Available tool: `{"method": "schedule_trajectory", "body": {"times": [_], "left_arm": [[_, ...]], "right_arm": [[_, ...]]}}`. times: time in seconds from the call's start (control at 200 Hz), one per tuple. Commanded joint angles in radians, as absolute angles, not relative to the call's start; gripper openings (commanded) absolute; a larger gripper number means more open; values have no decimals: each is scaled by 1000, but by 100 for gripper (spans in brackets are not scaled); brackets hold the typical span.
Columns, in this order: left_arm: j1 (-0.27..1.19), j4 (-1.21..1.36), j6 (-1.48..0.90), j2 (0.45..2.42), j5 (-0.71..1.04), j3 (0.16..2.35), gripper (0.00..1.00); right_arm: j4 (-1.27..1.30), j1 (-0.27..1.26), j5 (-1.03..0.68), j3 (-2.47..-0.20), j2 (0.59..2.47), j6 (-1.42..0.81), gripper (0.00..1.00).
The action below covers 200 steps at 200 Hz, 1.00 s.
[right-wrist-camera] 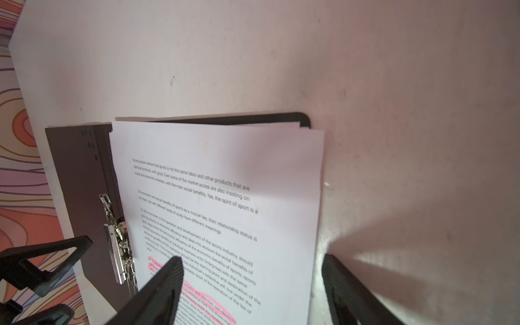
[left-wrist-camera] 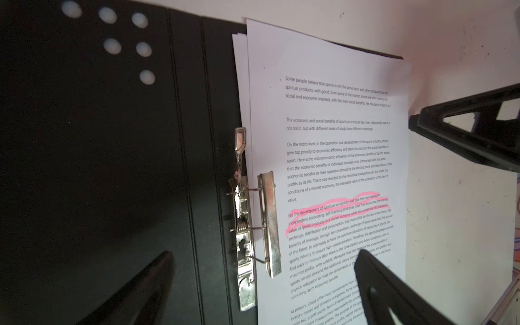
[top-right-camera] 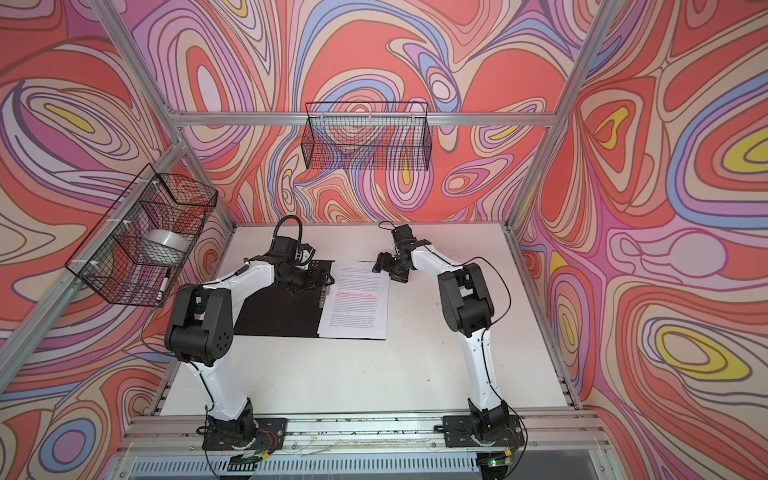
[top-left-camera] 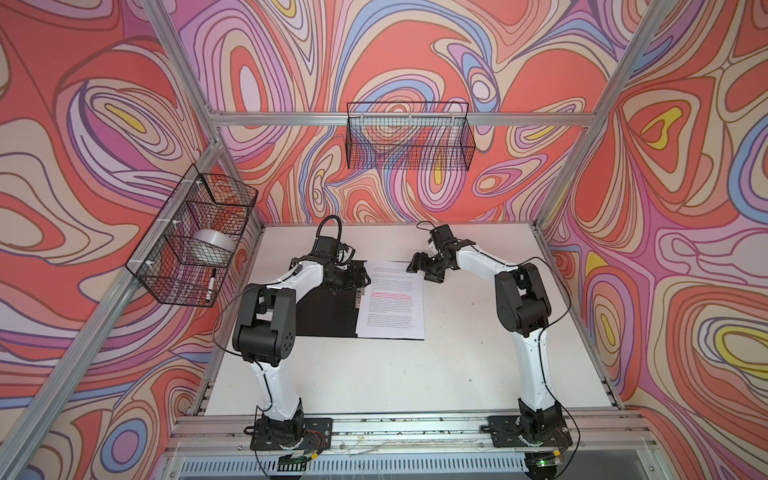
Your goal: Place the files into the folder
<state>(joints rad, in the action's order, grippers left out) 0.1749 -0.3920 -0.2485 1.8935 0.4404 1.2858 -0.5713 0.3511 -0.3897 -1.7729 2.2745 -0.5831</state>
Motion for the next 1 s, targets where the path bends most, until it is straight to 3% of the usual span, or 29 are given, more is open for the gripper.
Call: {"method": "schedule_trajectory", "body": {"times": [0.0,0.391,0.997], "left_arm": [[170,-384,-258,1931,497,1316,100],[164,-362,-291,1999,547,1339,100],[156,-370,-298,2040,594,1390,100]], "right_arm": [[-582,354,-410,-1788,2309,-580,81],[-652,384,-398,-1875,2349,-553,81],[-788,416,-228,-1991,2375,-491,83]]}}
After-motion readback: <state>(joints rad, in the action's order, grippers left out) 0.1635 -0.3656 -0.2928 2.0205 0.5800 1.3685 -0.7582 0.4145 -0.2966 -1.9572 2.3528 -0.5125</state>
